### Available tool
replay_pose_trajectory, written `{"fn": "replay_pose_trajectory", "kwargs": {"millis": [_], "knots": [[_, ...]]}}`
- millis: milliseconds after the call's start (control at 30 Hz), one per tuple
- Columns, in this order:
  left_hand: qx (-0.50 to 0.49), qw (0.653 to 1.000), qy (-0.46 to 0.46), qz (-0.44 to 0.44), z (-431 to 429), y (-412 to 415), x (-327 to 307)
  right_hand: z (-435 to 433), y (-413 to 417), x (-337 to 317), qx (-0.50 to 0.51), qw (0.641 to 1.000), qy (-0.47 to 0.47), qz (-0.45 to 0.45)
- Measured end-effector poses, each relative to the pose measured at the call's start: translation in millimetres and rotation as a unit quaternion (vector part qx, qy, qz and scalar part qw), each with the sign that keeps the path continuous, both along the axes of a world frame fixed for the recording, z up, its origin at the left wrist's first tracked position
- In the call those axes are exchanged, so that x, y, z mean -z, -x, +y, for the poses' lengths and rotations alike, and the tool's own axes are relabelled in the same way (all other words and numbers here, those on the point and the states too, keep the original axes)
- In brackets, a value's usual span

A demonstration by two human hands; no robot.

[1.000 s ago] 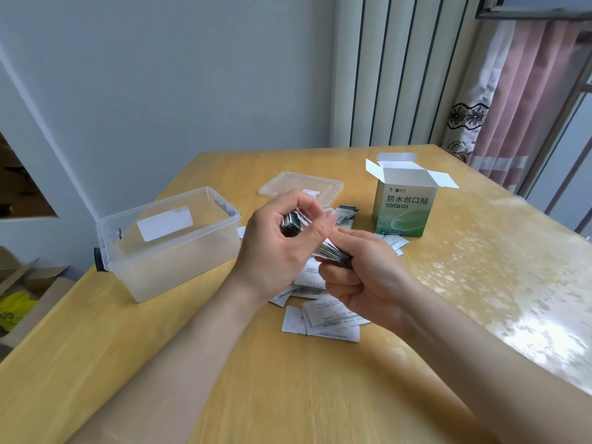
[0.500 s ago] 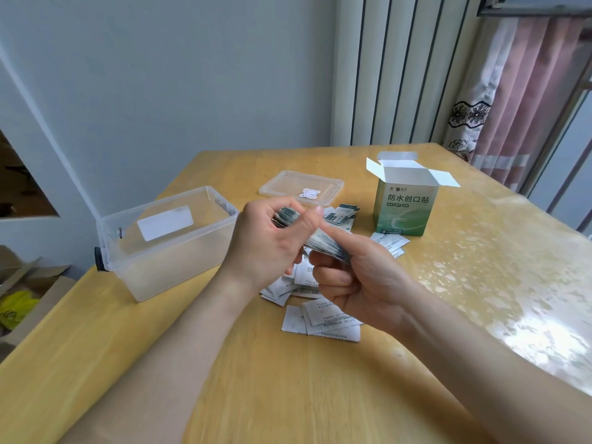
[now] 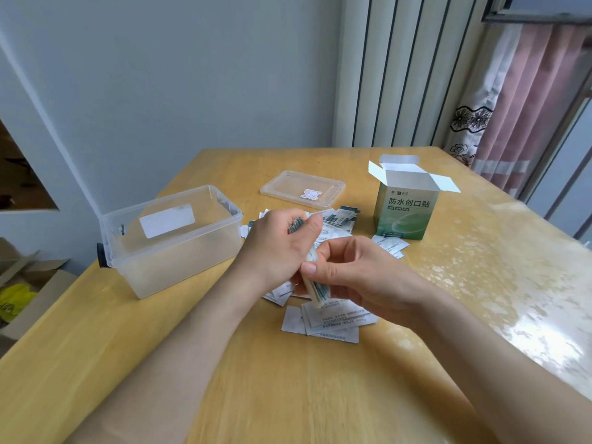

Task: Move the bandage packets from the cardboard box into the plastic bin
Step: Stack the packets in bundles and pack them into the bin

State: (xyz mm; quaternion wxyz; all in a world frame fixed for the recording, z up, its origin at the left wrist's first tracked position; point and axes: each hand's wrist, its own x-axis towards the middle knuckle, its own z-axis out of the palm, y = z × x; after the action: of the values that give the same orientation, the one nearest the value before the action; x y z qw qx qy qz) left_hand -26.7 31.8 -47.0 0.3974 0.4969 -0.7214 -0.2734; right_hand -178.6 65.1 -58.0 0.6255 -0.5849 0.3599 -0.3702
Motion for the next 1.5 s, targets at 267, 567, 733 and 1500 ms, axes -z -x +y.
{"fn": "replay_pose_trajectory", "kwargs": {"millis": [267, 567, 733, 1500], "knots": [[0.130, 0.988, -0.080, 0.009, 1.0, -12.6, -5.7, -4.8, 4.2, -2.2, 0.011, 0.991, -0.082, -0.104], [0.204, 0.976, 0.031, -0.076, 17.2, 1.6, -3.4, -9.1, 14.5, 0.4, 0.003, 0.985, -0.084, -0.151], [0.173, 0.976, 0.066, -0.113, 17.0, -1.4, -3.6, -12.4, 17.0, 3.6, -0.031, 0.986, -0.080, -0.142], [0.056, 0.989, -0.015, -0.139, 9.0, -130.3, -55.5, -66.2, -104.7, -73.9, -0.076, 0.996, 0.009, 0.053]]}}
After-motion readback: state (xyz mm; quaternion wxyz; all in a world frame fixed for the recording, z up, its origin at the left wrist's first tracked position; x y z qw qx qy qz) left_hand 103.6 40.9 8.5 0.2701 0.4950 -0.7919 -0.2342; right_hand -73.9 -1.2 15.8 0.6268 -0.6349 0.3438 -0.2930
